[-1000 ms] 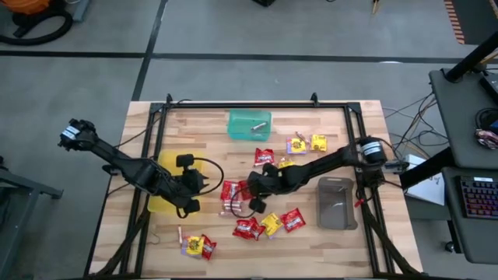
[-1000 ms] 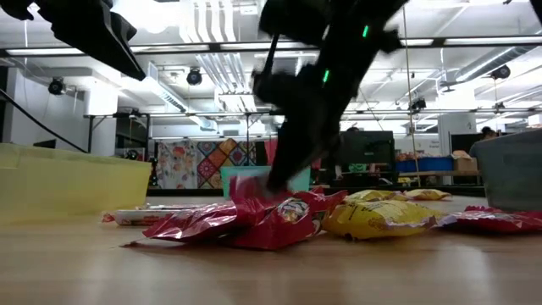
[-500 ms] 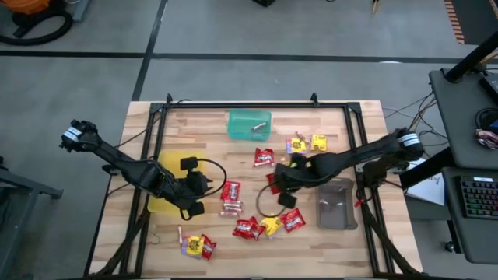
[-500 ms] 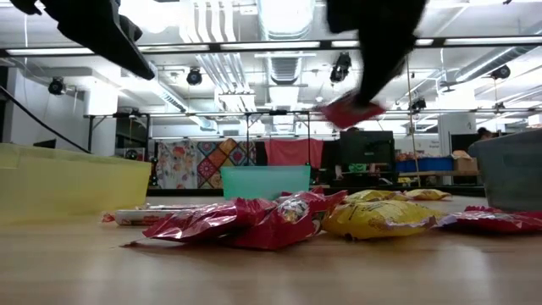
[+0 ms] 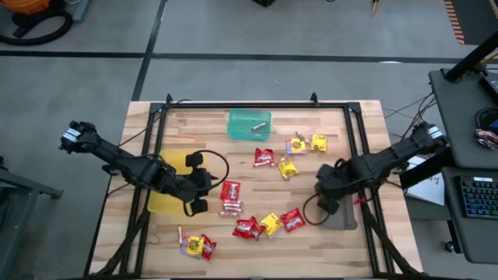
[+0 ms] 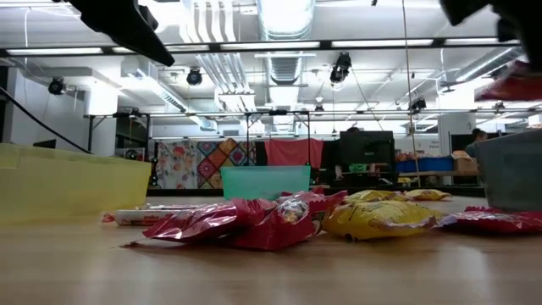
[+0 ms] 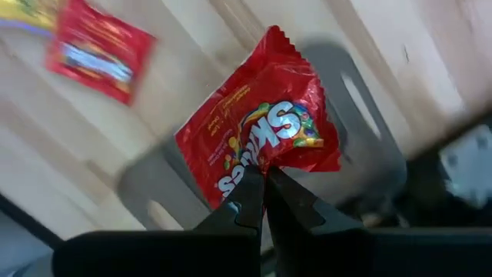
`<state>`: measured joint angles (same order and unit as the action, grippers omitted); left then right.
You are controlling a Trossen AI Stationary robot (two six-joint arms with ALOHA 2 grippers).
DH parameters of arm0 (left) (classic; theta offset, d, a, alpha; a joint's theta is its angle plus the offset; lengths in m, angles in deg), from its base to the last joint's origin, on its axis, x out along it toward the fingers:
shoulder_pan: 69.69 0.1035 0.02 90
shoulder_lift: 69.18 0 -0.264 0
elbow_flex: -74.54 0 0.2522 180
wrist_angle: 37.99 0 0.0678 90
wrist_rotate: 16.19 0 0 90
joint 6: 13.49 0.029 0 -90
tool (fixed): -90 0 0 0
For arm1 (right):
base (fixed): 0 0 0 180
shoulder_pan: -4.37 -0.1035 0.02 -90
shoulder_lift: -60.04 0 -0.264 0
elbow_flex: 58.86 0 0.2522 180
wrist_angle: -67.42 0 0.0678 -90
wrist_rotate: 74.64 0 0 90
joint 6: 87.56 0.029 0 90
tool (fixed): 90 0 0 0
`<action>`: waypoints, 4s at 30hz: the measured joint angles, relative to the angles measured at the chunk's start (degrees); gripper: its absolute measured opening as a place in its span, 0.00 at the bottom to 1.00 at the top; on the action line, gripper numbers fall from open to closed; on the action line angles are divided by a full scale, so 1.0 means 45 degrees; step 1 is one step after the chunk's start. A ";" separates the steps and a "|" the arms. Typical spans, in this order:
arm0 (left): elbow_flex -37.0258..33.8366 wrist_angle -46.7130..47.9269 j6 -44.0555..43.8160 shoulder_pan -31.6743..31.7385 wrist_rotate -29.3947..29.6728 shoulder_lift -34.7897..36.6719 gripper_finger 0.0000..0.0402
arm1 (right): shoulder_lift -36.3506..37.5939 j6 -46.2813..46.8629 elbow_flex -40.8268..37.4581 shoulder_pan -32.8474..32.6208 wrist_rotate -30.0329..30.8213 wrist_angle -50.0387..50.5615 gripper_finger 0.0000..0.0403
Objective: Sort candy
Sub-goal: Put the red candy into the black bin, then put the white candy into the green bin
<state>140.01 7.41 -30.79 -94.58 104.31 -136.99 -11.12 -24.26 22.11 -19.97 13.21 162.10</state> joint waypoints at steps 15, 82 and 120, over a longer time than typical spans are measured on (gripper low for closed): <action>0.0004 -0.0075 -0.1567 -0.0008 -0.0350 -0.0560 0.19 | 0.1151 0.1564 -0.3220 -0.0424 -0.0491 -0.0246 0.10; -0.0033 -0.3377 -0.0515 0.0885 -0.2026 -0.6935 0.31 | 0.1458 -0.1067 -0.2493 -0.0424 0.4526 -0.4544 0.42; -0.0200 -0.3435 -0.0407 0.0996 -0.2807 -0.7004 0.15 | 0.1458 -0.1076 -0.2930 -0.0419 0.4846 -0.5198 0.42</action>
<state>139.11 -8.05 -32.62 -90.10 91.68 -168.51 -4.56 -29.10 8.92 -21.85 35.02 138.71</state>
